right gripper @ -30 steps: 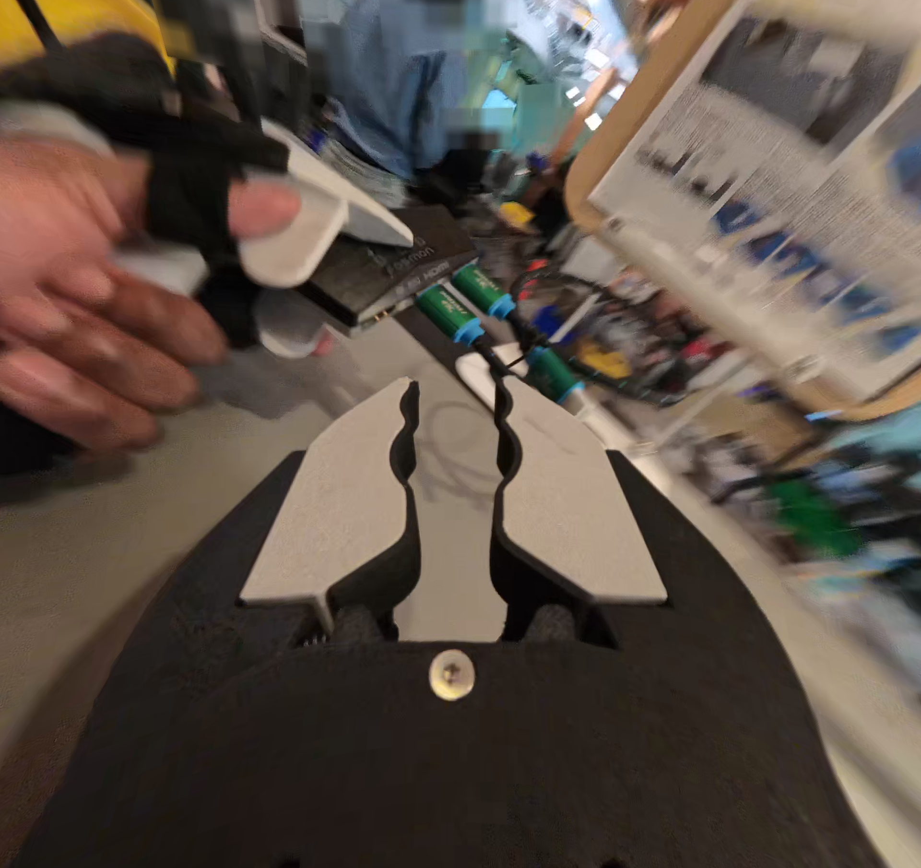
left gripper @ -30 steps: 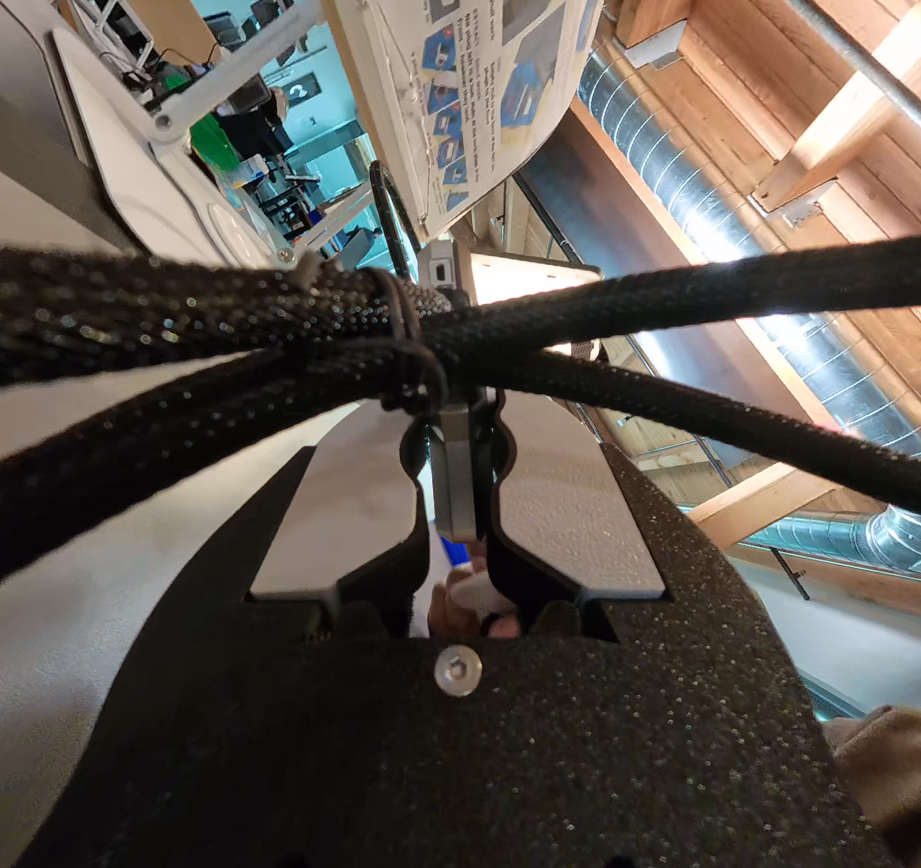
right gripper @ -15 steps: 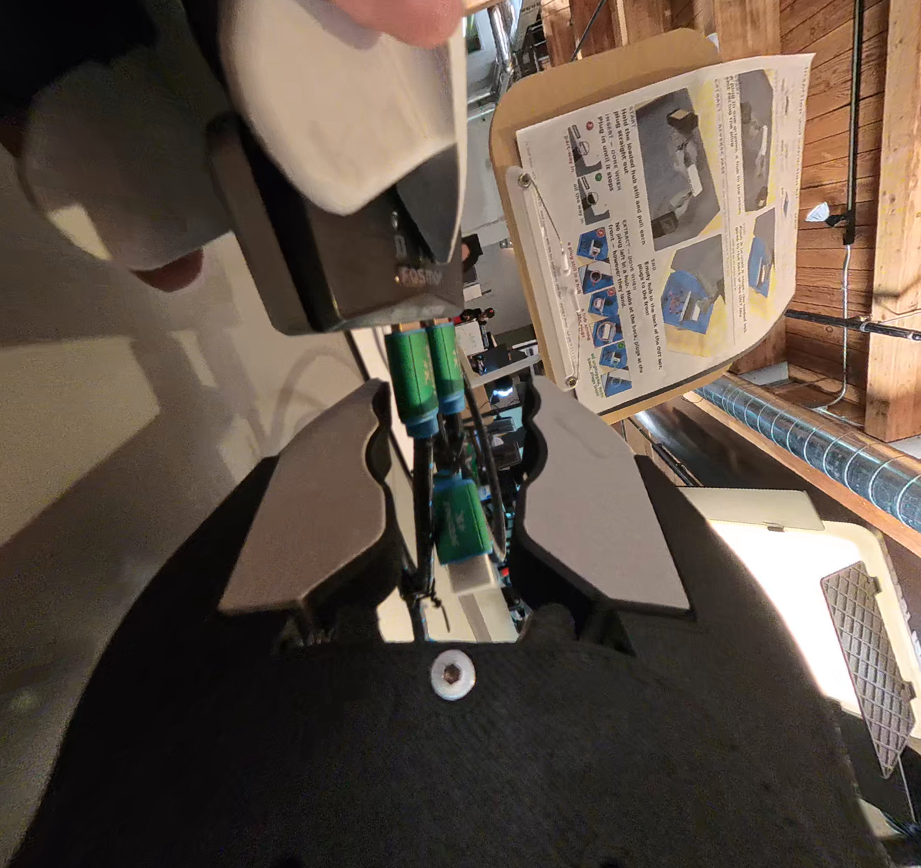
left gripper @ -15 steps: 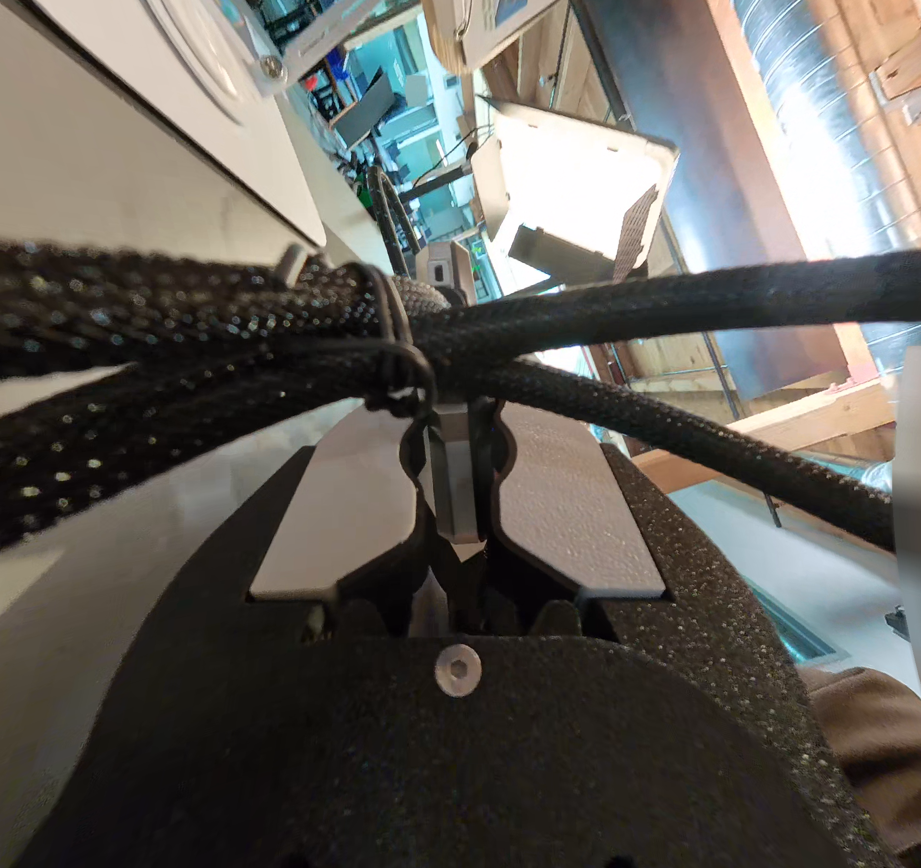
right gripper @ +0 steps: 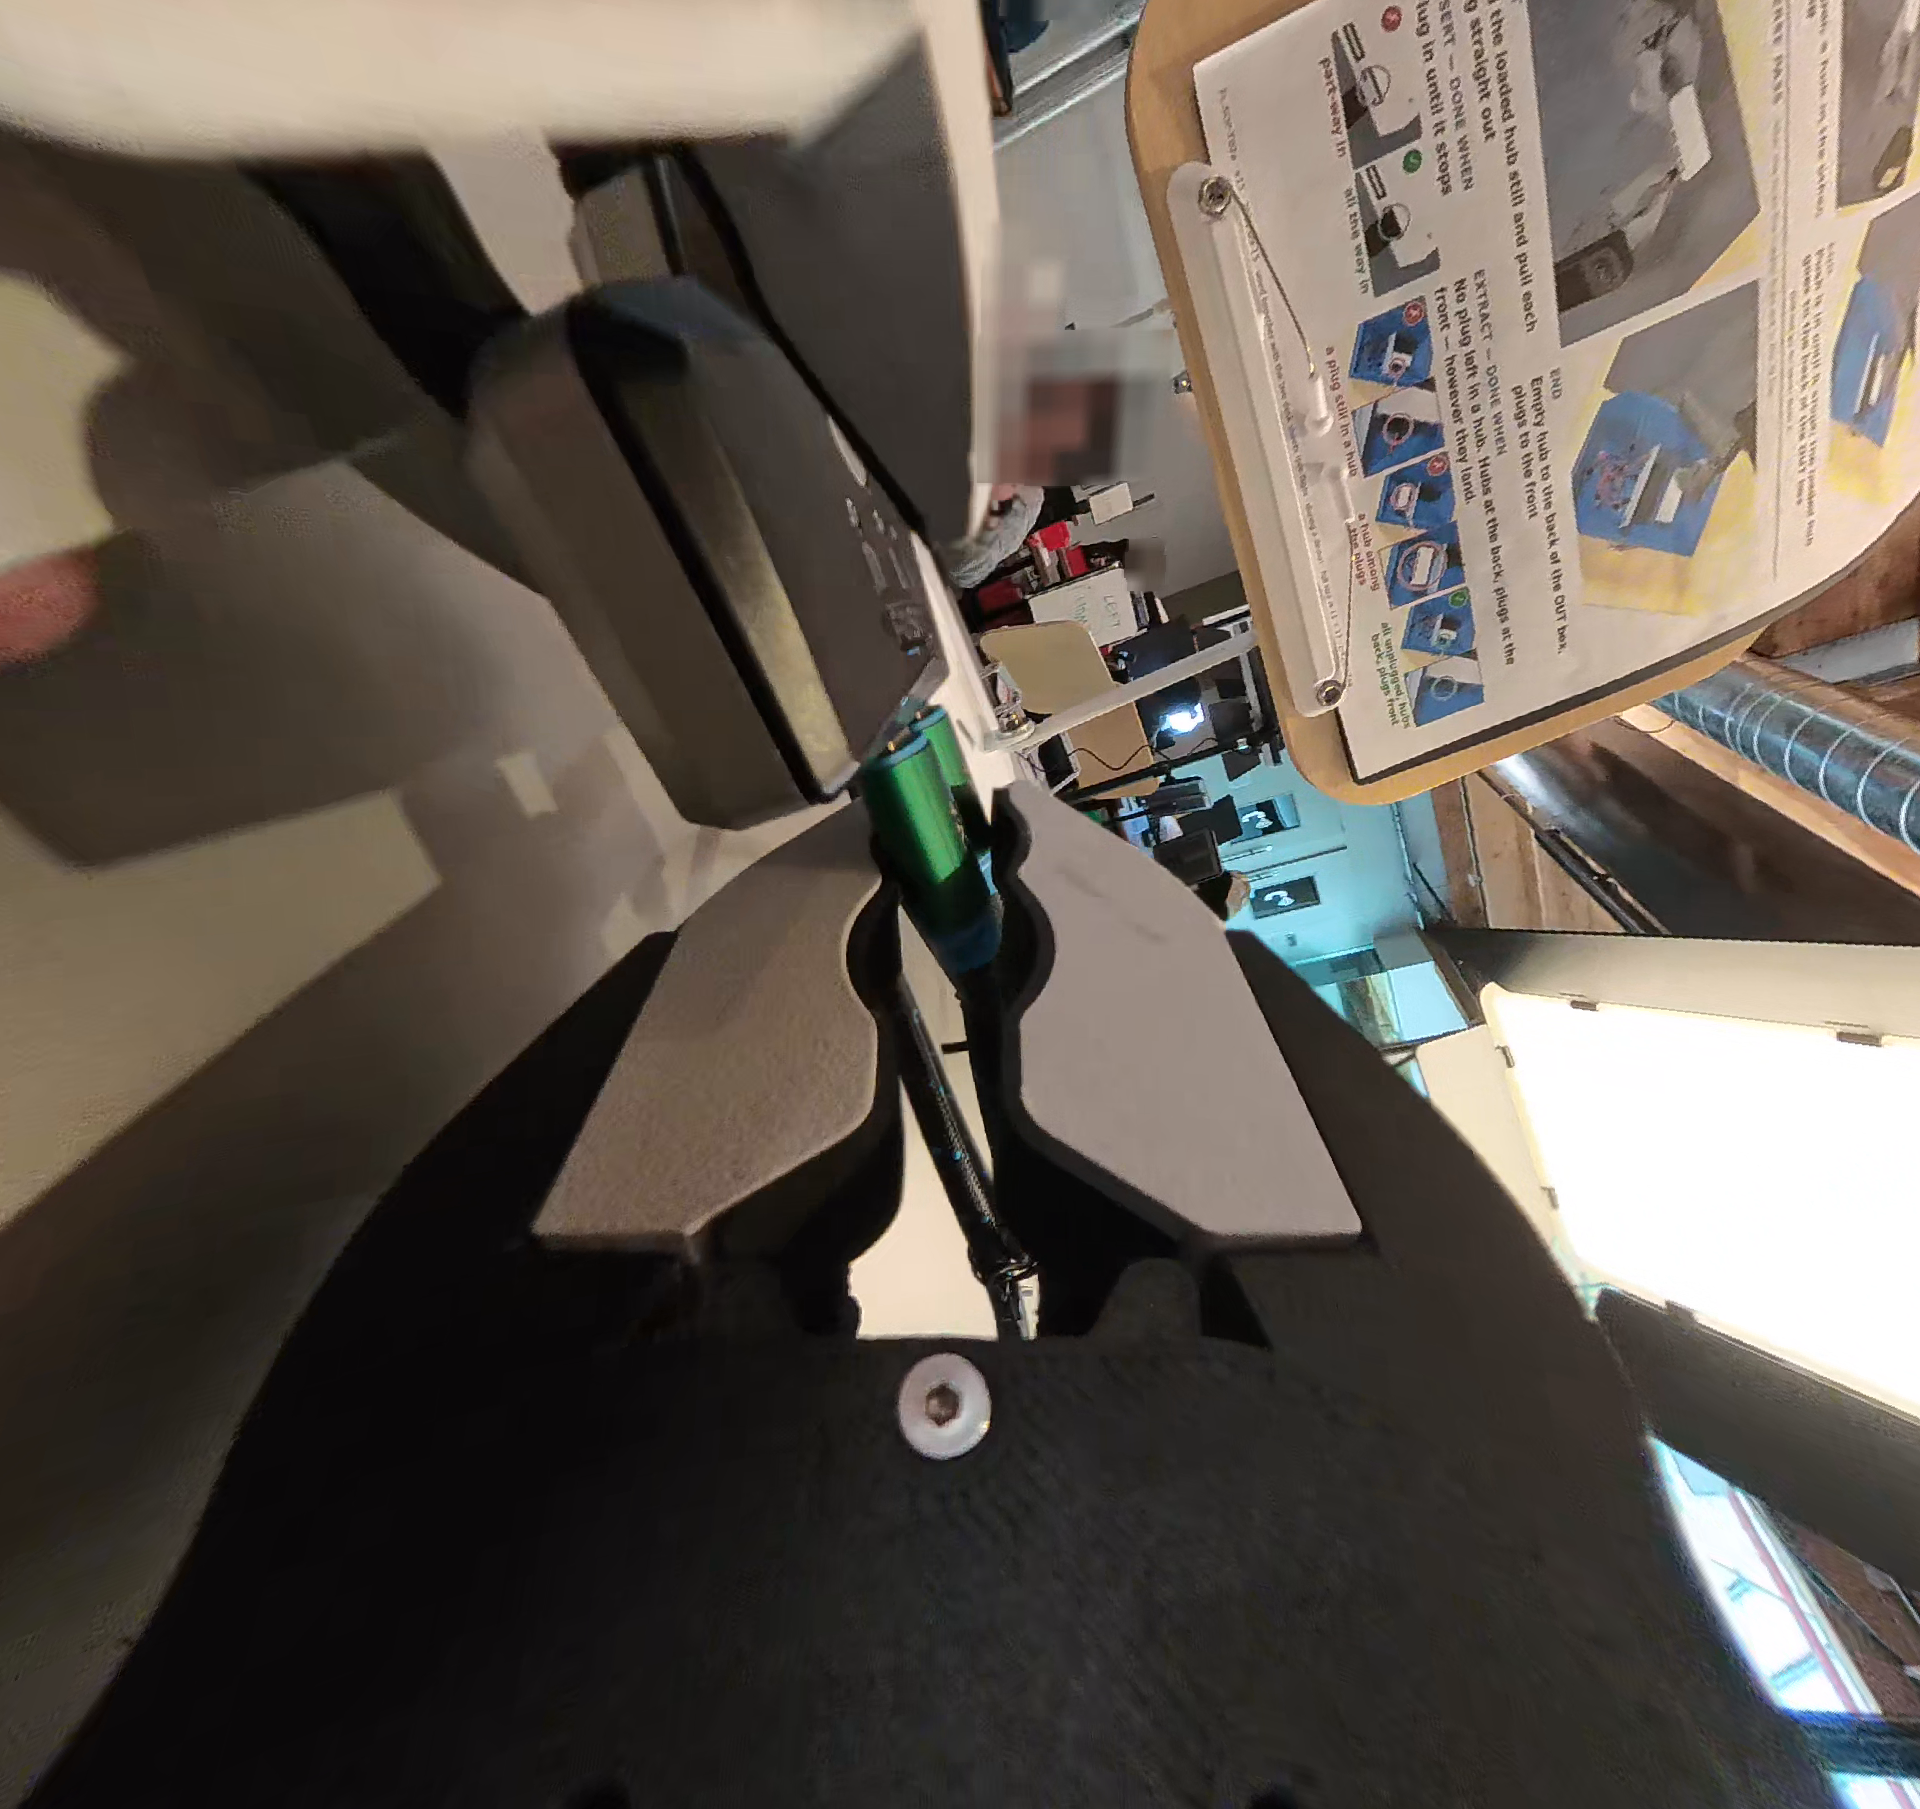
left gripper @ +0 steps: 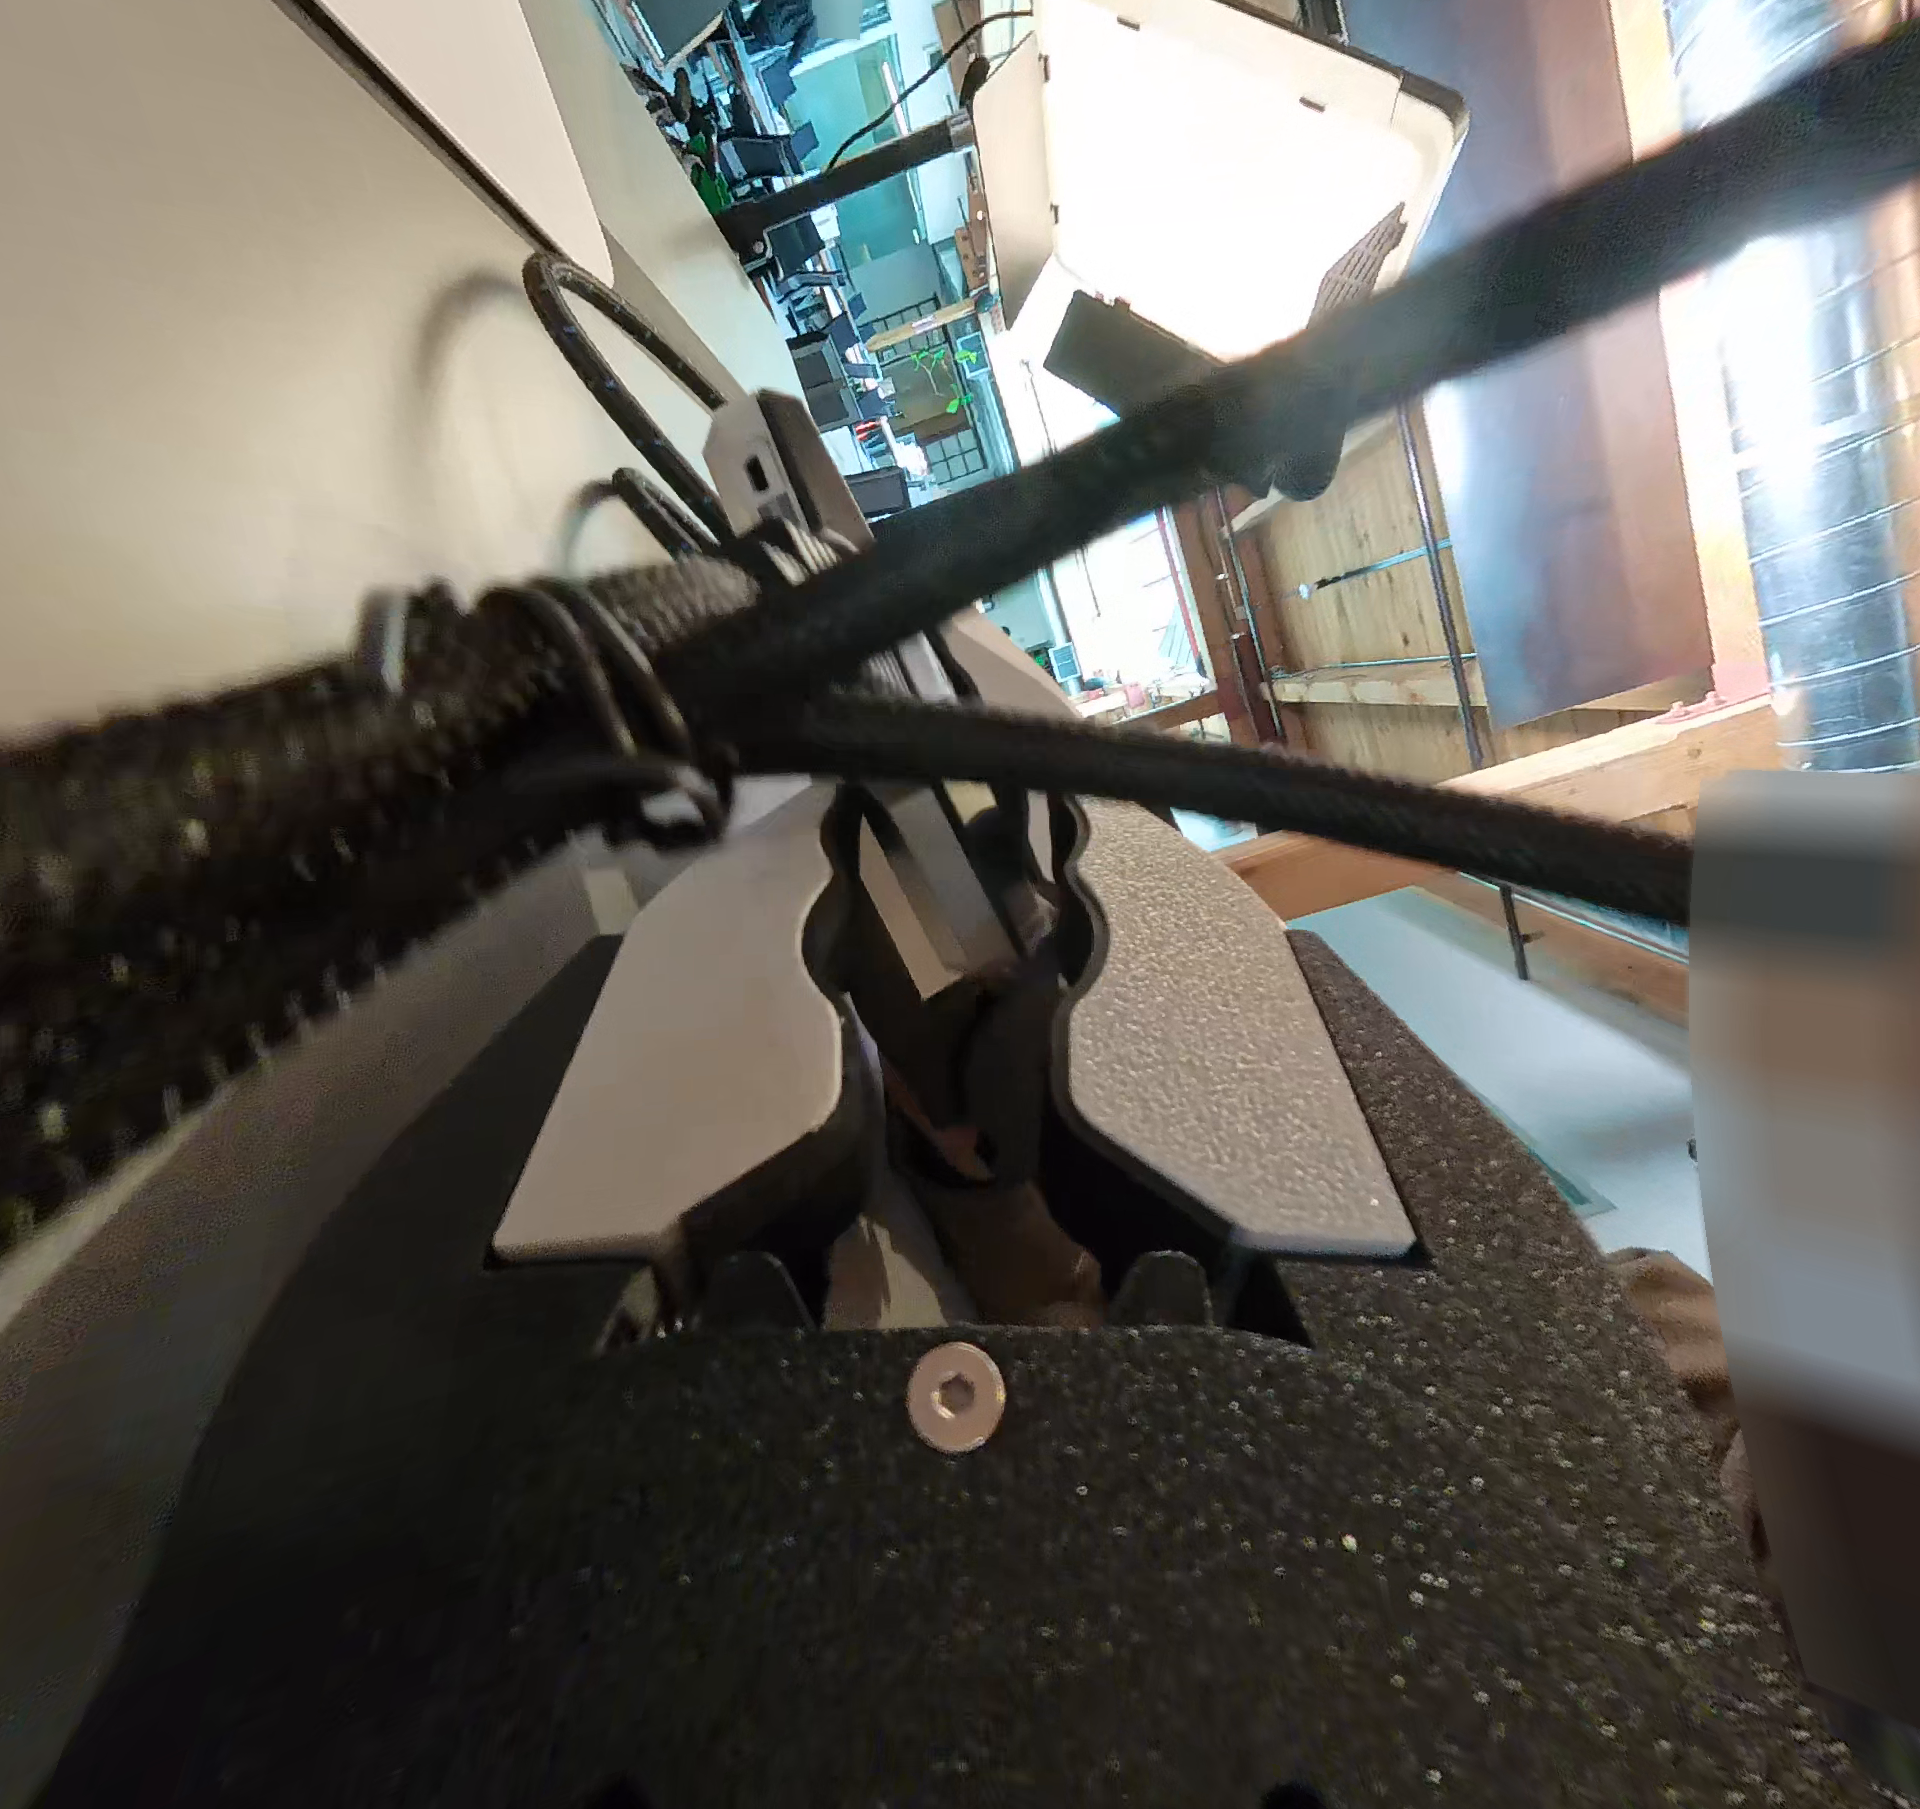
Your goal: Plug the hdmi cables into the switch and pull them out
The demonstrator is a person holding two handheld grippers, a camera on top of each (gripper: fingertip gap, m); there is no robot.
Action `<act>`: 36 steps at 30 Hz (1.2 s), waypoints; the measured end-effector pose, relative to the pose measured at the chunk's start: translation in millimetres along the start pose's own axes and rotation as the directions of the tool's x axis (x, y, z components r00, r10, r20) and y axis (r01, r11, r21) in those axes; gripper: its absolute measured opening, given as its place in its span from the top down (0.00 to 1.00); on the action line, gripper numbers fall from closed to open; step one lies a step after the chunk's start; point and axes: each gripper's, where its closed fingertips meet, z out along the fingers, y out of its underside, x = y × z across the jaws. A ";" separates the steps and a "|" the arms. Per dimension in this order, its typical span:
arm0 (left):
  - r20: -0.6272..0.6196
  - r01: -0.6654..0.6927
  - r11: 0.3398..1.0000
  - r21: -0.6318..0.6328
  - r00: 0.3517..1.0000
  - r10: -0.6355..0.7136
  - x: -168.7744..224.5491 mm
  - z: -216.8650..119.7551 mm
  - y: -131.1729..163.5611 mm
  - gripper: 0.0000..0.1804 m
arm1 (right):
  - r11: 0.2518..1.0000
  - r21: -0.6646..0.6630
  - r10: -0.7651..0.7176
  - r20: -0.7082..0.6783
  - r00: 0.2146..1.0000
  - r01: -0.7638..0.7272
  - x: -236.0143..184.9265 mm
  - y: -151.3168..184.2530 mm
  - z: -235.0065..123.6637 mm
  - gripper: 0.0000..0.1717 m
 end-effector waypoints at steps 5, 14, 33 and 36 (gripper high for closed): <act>0.001 -0.027 0.999 0.021 1.000 0.027 10.3 -23.4 21.5 0.82 | 0.999 -0.023 0.039 0.037 0.999 -0.038 -3.0 10.6 3.2 0.92; 0.118 -0.312 0.949 -0.043 0.942 0.315 53.4 -98.6 107.0 0.85 | 0.998 -0.029 0.049 0.061 0.997 -0.047 -6.7 14.1 6.5 0.90; 0.960 -0.127 0.951 -0.281 -0.036 0.278 -0.9 -487.3 -31.8 0.83 | 0.999 -0.025 0.029 0.132 0.991 -0.026 -21.5 13.5 3.3 0.85; 0.945 -0.035 0.946 -0.321 -0.076 0.318 -15.2 -491.8 -28.8 0.83 | 0.999 -0.023 0.041 0.138 0.990 -0.038 -21.9 14.4 3.0 0.85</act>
